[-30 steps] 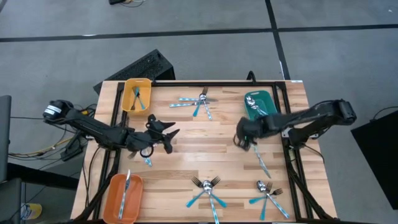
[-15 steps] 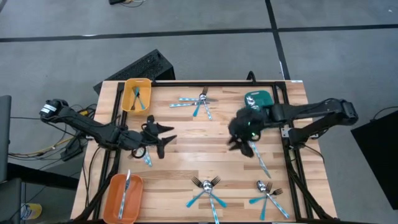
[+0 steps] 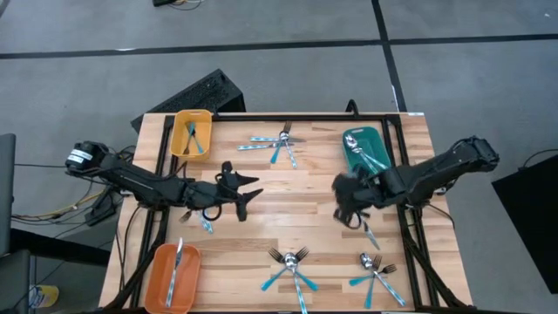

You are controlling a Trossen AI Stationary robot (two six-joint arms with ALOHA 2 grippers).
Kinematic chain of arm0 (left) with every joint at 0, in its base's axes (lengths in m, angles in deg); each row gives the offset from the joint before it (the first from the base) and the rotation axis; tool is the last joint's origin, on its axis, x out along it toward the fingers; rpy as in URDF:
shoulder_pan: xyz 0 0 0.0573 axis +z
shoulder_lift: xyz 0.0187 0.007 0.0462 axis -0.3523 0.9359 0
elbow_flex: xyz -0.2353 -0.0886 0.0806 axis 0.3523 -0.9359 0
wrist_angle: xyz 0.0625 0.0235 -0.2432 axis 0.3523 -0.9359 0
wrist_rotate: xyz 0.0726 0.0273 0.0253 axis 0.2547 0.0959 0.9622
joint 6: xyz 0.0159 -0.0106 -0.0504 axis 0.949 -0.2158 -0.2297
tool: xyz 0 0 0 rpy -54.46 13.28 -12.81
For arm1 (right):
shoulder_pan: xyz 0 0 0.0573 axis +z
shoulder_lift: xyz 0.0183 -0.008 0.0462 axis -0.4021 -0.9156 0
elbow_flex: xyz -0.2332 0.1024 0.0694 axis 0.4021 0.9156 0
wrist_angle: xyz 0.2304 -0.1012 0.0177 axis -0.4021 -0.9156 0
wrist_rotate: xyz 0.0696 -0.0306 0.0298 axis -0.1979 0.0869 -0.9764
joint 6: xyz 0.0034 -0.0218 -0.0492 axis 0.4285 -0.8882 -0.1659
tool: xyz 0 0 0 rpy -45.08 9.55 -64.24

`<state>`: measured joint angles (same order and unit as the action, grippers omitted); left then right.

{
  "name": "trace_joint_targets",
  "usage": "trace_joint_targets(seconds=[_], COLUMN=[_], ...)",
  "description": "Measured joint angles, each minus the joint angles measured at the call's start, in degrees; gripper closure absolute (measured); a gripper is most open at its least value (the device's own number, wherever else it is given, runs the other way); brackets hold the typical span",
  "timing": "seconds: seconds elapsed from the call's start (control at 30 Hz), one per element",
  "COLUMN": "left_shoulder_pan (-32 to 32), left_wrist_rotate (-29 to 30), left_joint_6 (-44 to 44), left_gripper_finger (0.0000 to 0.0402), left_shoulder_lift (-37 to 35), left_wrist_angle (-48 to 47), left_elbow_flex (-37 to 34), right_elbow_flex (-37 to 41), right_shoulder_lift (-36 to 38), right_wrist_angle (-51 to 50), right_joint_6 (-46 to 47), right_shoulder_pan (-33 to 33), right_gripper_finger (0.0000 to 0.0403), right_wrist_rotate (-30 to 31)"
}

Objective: Sort silverware by color (type)
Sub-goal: Put the white-blue table knife into the orange bin

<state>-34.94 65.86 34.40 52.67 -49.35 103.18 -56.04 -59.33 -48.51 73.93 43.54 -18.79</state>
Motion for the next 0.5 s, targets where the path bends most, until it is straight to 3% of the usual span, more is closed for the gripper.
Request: trace_joint_targets(seconds=[0.1, 0.17, 0.37, 0.5], left_shoulder_pan=[-2.2, -3.6, -4.9, -4.9], left_wrist_rotate=[0.3, 1.4, 3.5, 3.7], left_joint_6=[0.7, 0.2, -4.0, -4.7], left_gripper_finger=[0.0235, 0.0235, 0.0235, 0.0235], left_shoulder_lift=[-1.8, -3.0, -1.1, 2.1], left_wrist_angle=[-2.9, -5.3, -4.7, -1.3], left_elbow_flex=[0.5, 0.5, -1.3, -1.9], right_elbow_flex=[0.0, 0.0, 0.1, 0.1], right_shoulder_lift=[-2.2, -3.9, -10.6, -14.3], right_wrist_angle=[2.1, -0.2, -11.3, -12.5], right_joint_6=[0.7, 5.4, 25.8, 36.2], right_shoulder_pan=[2.8, 5.1, 12.1, 16.3], right_gripper_finger=[0.0258, 0.0258, 0.0258, 0.0258], right_wrist_rotate=[-9.0, -11.7, -11.9, -12.0])
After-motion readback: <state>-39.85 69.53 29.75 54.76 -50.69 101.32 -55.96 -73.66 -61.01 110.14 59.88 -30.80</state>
